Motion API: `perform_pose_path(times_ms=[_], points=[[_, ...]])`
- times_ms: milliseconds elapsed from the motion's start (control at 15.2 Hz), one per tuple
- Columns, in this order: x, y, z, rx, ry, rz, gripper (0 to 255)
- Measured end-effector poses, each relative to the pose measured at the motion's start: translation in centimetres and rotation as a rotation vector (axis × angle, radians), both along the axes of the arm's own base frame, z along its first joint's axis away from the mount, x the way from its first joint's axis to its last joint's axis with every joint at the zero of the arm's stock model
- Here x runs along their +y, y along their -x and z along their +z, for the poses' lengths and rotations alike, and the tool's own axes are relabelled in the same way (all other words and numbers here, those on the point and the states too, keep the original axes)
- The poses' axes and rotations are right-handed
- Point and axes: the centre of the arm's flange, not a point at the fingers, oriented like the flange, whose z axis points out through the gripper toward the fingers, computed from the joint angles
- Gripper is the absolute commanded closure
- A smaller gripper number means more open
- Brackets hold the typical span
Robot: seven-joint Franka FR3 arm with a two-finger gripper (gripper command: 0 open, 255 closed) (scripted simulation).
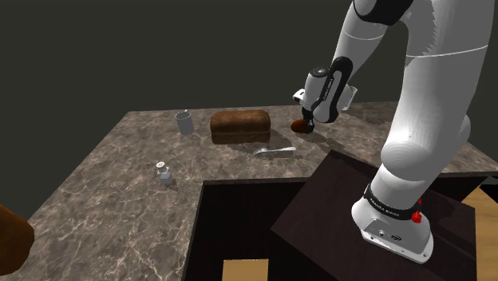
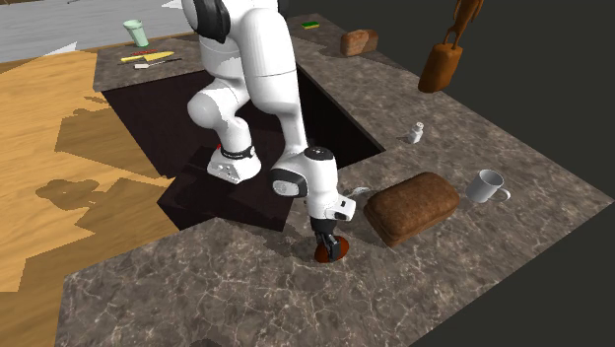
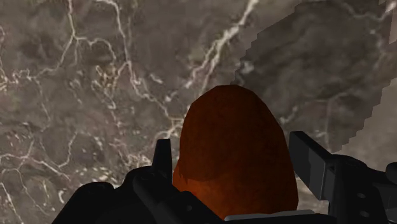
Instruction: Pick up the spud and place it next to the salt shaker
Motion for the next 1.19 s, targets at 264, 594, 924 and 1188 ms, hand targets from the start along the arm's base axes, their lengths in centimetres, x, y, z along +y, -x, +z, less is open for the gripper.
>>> perform_pose_path(times_ms=[264, 594, 924, 1188], points=[[0.0, 0.0, 0.0, 0.0, 0.0, 0.0, 255], [-0.1, 0.0, 1.6, 0.001, -0.001, 0.001, 255], [0.1, 0.1, 4.1, 0.001, 0.0, 0.001, 255], [0.0, 0.0, 6.3, 0.001, 0.0, 0.001, 255]])
